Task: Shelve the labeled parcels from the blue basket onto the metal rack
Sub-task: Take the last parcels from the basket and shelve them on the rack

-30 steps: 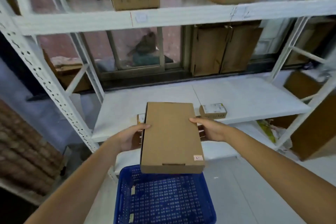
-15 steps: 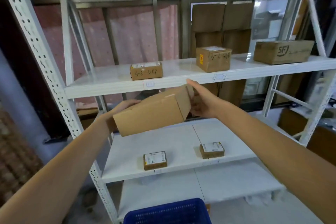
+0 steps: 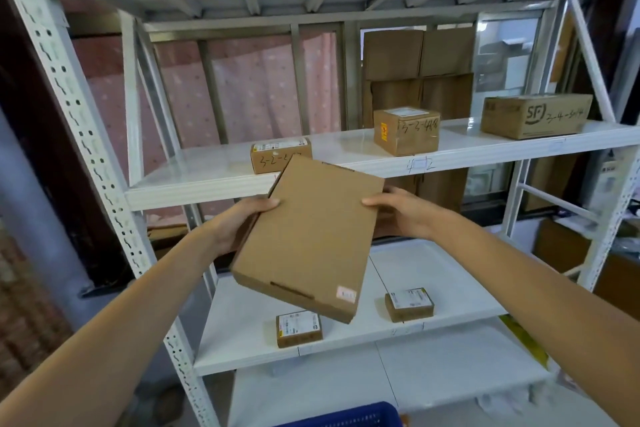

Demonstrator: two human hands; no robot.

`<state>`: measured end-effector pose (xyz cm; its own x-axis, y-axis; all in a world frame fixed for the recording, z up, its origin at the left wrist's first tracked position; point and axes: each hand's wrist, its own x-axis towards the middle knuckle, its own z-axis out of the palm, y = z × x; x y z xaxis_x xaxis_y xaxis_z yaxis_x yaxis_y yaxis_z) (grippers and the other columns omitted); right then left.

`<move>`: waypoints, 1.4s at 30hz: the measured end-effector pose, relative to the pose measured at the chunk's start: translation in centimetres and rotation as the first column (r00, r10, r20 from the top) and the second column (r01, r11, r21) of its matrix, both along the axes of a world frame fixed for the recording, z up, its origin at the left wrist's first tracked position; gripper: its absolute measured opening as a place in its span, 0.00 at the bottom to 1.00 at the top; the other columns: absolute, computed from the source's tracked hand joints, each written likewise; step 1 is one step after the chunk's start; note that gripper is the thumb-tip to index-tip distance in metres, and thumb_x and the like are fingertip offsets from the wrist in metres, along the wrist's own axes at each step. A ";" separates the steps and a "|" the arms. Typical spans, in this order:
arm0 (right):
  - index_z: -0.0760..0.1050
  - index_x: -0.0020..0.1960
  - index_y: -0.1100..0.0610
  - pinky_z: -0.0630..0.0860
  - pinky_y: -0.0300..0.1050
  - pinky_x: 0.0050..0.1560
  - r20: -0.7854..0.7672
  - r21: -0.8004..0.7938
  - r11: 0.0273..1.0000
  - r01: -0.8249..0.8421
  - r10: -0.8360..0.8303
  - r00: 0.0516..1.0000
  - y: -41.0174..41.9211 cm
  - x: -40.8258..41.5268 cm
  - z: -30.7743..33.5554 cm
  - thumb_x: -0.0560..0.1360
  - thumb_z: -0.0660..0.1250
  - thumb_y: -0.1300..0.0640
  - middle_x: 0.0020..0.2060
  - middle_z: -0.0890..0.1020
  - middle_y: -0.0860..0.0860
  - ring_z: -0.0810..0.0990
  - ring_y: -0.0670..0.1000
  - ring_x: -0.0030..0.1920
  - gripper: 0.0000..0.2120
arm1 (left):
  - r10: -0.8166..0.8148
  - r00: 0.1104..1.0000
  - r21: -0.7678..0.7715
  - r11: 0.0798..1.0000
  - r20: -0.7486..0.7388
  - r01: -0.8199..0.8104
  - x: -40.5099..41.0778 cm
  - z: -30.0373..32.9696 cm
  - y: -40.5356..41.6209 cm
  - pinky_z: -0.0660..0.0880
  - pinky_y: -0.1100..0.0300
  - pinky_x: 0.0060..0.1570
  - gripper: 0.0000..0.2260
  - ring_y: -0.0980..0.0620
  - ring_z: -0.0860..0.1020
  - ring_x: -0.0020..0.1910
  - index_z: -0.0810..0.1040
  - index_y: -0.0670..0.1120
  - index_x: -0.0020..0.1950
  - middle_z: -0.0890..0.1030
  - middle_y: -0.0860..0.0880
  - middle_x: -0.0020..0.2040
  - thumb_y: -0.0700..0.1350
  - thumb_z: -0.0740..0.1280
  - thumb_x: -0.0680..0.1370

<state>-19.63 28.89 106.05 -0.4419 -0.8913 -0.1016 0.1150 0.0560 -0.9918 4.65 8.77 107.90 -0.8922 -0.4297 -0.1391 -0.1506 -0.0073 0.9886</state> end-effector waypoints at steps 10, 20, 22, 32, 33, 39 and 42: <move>0.64 0.64 0.46 0.78 0.51 0.57 -0.849 -0.266 0.964 0.027 -0.248 0.467 2.5 3.0 -3.0 0.62 0.81 0.56 0.61 0.75 0.41 0.76 0.45 0.61 0.37 | -0.040 0.997 -0.012 0.999 -0.064 0.039 0.3 -3.0 -2.0 0.69 0.44 0.66 0.31 0.39 0.71 0.67 0.67 0.43 0.72 0.73 0.37 0.68 0.21 0.57 0.72; 0.65 0.65 0.55 0.84 0.50 0.43 -0.851 -0.501 0.853 -0.146 -0.516 -0.092 3.9 5.5 -6.4 0.63 0.81 0.55 0.64 0.72 0.52 0.76 0.53 0.61 0.37 | -0.093 0.968 0.179 0.982 0.235 0.051 0.5 -3.9 -1.0 0.73 0.39 0.60 0.27 0.36 0.75 0.63 0.72 0.49 0.67 0.76 0.36 0.63 0.61 0.65 0.72; 0.64 0.65 0.54 0.84 0.51 0.46 -0.863 -0.494 0.860 -0.131 -0.503 -0.051 4.0 5.5 -6.1 0.64 0.81 0.56 0.64 0.75 0.55 0.77 0.55 0.61 0.36 | -0.097 0.976 0.244 0.969 0.197 0.047 0.6 -4.0 -0.9 0.73 0.38 0.60 0.27 0.34 0.75 0.63 0.73 0.49 0.66 0.76 0.35 0.63 0.60 0.66 0.71; 0.62 0.68 0.49 0.82 0.46 0.43 -0.945 -0.328 0.945 -0.019 -0.327 0.018 3.6 4.6 -4.1 0.66 0.76 0.47 0.69 0.64 0.48 0.78 0.50 0.53 0.37 | 0.071 0.990 0.161 0.983 0.124 -0.090 1.3 -1.8 0.2 0.79 0.55 0.38 0.26 0.45 0.84 0.38 0.74 0.44 0.57 0.85 0.41 0.39 0.60 0.67 0.67; 0.62 0.69 0.47 0.82 0.45 0.47 -0.960 -0.253 0.966 0.044 -0.257 0.111 3.6 3.9 -3.5 0.66 0.77 0.51 0.69 0.63 0.47 0.78 0.50 0.55 0.36 | 0.072 0.991 0.174 0.981 0.110 -0.090 1.5 -1.6 0.3 0.80 0.55 0.36 0.25 0.45 0.84 0.36 0.74 0.44 0.56 0.85 0.41 0.38 0.59 0.67 0.67; 0.64 0.72 0.50 0.81 0.52 0.53 -0.185 0.205 0.979 -0.007 0.046 0.982 4.2 4.0 0.4 0.78 0.64 0.45 0.64 0.76 0.60 0.82 0.59 0.56 0.25 | 0.046 0.999 0.215 0.976 0.005 -0.046 2.5 -0.1 1.6 0.81 0.52 0.35 0.22 0.43 0.85 0.37 0.73 0.44 0.58 0.85 0.40 0.39 0.56 0.67 0.71; 0.73 0.68 0.52 0.81 0.55 0.49 0.039 0.078 0.991 -0.111 0.108 0.993 4.7 6.1 2.7 0.74 0.64 0.39 0.61 0.79 0.64 0.80 0.65 0.59 0.28 | 0.034 0.998 0.227 0.974 -0.047 -0.022 3.4 2.1 2.3 0.81 0.50 0.36 0.19 0.42 0.84 0.38 0.74 0.45 0.58 0.85 0.40 0.40 0.56 0.66 0.73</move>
<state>-13.54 33.58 108.73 -0.3370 -0.9225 -0.1881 0.1376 0.1494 -0.9791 8.09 11.03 109.97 -0.8887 -0.4170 -0.1907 -0.0972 -0.2352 0.9671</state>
